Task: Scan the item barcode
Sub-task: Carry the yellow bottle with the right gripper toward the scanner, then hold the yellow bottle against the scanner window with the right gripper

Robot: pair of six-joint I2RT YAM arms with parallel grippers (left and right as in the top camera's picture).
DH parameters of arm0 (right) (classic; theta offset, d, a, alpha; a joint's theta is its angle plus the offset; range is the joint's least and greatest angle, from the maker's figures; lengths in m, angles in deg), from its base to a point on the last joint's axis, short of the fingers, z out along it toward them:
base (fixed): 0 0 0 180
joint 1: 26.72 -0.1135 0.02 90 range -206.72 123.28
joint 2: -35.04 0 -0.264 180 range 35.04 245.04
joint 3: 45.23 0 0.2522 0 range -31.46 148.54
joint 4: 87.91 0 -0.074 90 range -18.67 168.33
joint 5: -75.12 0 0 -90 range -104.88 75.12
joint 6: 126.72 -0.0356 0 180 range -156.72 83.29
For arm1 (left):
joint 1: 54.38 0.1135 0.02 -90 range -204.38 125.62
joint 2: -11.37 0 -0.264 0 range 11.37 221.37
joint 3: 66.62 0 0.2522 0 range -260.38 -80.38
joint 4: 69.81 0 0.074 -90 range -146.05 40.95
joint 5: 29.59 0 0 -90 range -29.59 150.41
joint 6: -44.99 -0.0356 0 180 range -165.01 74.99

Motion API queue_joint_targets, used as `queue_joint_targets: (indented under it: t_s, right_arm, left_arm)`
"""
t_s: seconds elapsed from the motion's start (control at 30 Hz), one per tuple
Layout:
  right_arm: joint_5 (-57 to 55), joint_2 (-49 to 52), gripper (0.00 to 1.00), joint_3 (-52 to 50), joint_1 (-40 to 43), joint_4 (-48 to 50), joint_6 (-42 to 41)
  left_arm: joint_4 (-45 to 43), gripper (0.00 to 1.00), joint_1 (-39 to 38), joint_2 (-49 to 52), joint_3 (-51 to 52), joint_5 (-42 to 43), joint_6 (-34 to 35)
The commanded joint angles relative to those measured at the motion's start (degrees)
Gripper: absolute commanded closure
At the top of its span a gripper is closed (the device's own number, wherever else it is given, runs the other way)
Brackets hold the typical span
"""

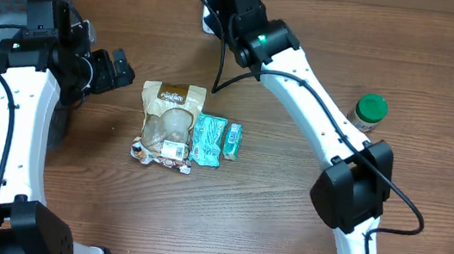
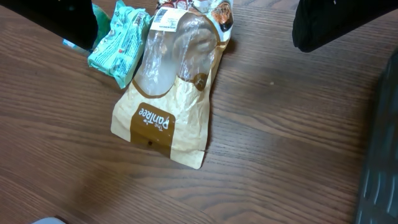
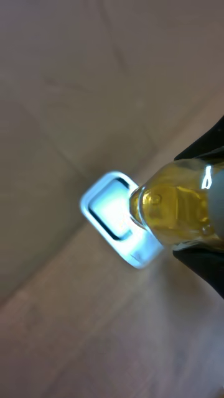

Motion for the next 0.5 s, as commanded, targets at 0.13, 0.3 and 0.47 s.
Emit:
queue_joint_targets:
  t_s: [0.13,0.3,0.47]
  right_arm:
    - [-2.5,4.6,0.96,0.9,-0.6,12.2,18.4]
    - [-2.4,8.6,0.96,0.9,-0.2,20.9,26.5]
    - [-2.4,11.1,0.96,0.9,0.6,29.7,28.9]
  left_arm:
    - [0.0,0.0,-0.2,-0.3,-1.3,0.5,-1.5]
    - [0.0,0.0,-0.2,-0.3,-1.3,0.5,-1.5]
    - [0.0,0.0,-0.2,-0.3,-1.3,0.5,-1.5]
